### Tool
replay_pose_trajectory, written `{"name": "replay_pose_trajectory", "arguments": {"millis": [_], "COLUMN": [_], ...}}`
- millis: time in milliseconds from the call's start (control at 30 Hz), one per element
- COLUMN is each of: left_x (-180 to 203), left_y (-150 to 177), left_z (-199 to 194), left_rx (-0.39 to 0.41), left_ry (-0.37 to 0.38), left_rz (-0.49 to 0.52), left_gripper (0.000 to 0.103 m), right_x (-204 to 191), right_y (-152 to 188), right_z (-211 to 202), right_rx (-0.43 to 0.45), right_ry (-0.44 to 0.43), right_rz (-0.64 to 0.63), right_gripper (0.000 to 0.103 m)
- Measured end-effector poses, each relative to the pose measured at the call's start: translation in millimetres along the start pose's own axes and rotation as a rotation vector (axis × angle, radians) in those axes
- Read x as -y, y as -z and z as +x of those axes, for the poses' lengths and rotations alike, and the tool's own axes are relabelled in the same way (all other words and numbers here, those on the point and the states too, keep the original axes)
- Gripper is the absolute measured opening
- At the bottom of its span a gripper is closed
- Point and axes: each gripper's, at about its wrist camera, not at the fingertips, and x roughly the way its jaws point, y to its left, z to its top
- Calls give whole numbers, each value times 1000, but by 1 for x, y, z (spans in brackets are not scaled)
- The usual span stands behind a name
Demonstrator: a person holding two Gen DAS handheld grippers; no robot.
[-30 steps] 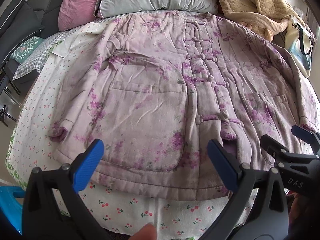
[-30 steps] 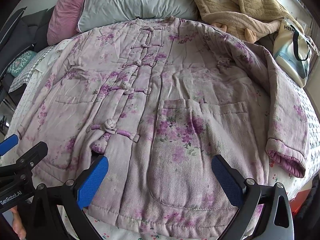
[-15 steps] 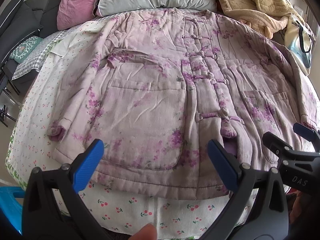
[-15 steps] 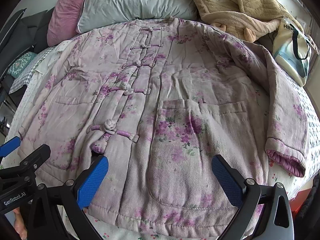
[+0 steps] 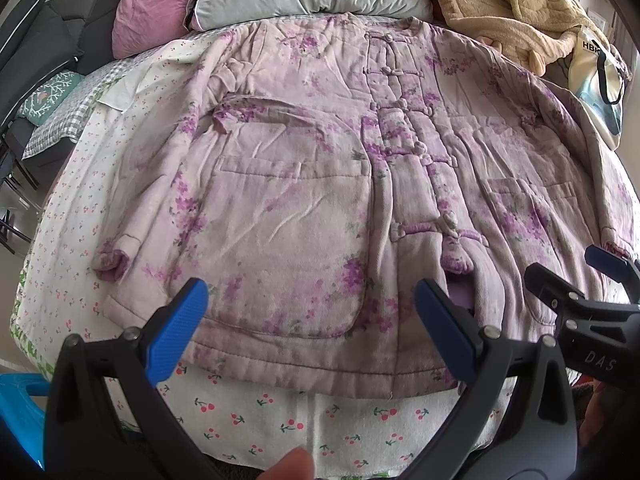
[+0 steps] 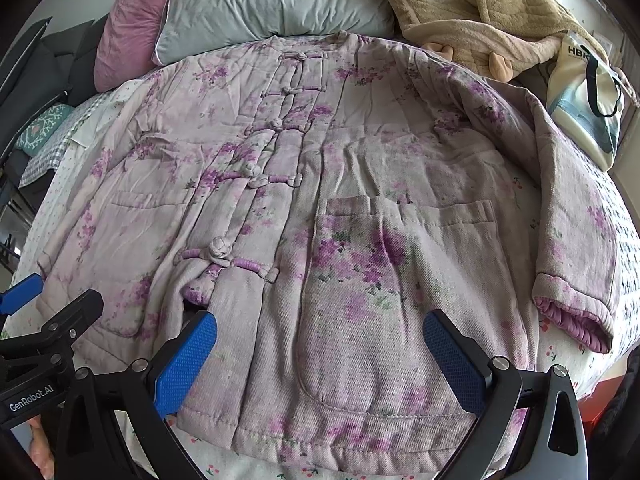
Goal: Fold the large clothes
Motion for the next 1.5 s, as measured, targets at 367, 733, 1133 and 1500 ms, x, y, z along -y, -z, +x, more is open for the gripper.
{"name": "replay_pose_trajectory", "arguments": {"millis": [367,733,1133,1500], "left_x": [0,-18,-108,-153], "left_y": [2,-2,-17,-20], "left_z": [1,10,13,88], "left_rx": [-2,12,-9,-176], "left_ry": [4,120,37,-104], "left_rz": [-7,-73,-163,-104], "left_gripper": [103,103,102,68], "right_x": [0,4,35,70], "right_y": [1,-1,-11,-22], "right_z": [1,2,0,7], "right_rx": [-4,-4,-23,-54], "right_ry": [-3,-16,-131,-167], "right_rz": [5,7,16,165], "right_gripper": [103,103,103,103]}}
